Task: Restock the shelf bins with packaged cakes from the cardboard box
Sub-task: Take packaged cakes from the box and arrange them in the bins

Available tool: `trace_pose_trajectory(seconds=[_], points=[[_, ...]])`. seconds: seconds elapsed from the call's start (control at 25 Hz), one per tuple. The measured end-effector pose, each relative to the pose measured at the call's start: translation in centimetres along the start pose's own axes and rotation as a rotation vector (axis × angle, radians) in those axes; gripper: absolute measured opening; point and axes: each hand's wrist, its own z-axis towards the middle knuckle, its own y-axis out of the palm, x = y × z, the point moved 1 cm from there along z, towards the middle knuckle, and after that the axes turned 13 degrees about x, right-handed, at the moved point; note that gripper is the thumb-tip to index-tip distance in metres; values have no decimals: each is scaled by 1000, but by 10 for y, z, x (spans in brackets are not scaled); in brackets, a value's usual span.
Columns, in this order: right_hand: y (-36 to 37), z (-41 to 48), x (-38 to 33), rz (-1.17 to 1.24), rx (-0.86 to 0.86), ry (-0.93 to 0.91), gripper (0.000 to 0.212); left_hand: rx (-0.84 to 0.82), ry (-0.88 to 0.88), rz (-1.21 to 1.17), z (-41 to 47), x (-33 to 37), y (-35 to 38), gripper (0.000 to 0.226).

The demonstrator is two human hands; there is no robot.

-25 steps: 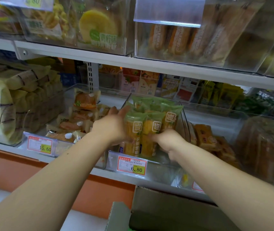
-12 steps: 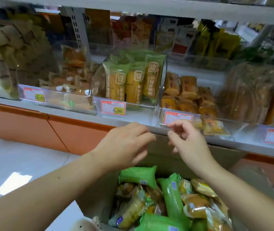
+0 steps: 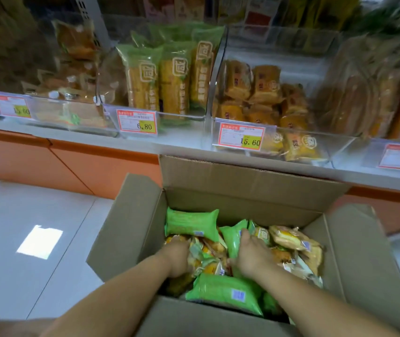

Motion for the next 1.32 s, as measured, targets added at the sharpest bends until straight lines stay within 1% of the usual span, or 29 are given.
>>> trace_pose_trajectory(seconds=[0.08, 0.16, 0.24, 0.28, 0.4, 0.44, 0.48, 0.52, 0.56, 0.6, 0.64, 0.68, 0.72, 0.76, 0.8, 0.88, 0.92, 0.96, 1.04, 1.2, 1.24, 1.32], points=[[1, -2, 1, 24, 91, -15, 101, 71, -67, -110, 1, -7, 9, 71], [2, -8, 2, 102, 142, 5, 101, 96, -104, -174, 1, -12, 17, 69], [-5, -8, 4, 287, 160, 86, 97, 99, -96, -217, 5, -16, 18, 61], [-11, -7, 7, 412, 139, 127, 94, 100, -100, -272, 7, -19, 15, 60], [-32, -9, 16, 849, 1, 217, 82, 143, -169, -648, 9, -26, -6, 73], [-37, -12, 18, 1007, -71, 224, 82, 152, -188, -783, 5, -24, -17, 68], [-43, -16, 18, 1168, -144, 226, 90, 154, -201, -922, 1, -20, -27, 52], [-48, -17, 19, 1315, -213, 249, 102, 143, -208, -1051, -3, -15, -36, 36], [-52, -17, 20, 1448, -282, 280, 109, 141, -213, -1160, -6, -8, -43, 27], [-57, -18, 17, 1566, -363, 299, 107, 138, -218, -1240, -10, 1, -48, 24], [-63, -22, 12, 1666, -450, 298, 96, 124, -209, -1298, -12, 11, -51, 25], [-67, -25, 7, 1731, -506, 302, 79, 105, -198, -1343, -14, 20, -53, 29], [-72, -29, 2, 1744, -529, 309, 61, 85, -194, -1381, -17, 30, -54, 34], [-73, -30, 0, 1710, -510, 328, 51, 73, -199, -1405, -17, 37, -54, 41], [-74, -32, 0, 1684, -482, 330, 51, 65, -202, -1425, -18, 43, -54, 46], [-78, -35, 0, 1653, -414, 328, 65, 56, -195, -1481, -20, 48, -56, 45], [-83, -37, -1, 1641, -367, 327, 63, 46, -200, -1526, -20, 49, -58, 44], [-88, -38, -2, 1630, -321, 322, 56, 42, -213, -1566, -22, 49, -61, 44], [-94, -41, -4, 1596, -261, 319, 47, 30, -211, -1602, -28, 48, -67, 45], [-110, -55, -18, 1530, -224, 252, 40, 6, -75, -1515, -40, 47, -80, 51], [-116, -58, -22, 1515, -202, 232, 44, 14, -33, -1492, -44, 47, -88, 49], [-134, -64, -31, 1495, -126, 179, 60, 41, 41, -1448, -55, 49, -111, 38]])
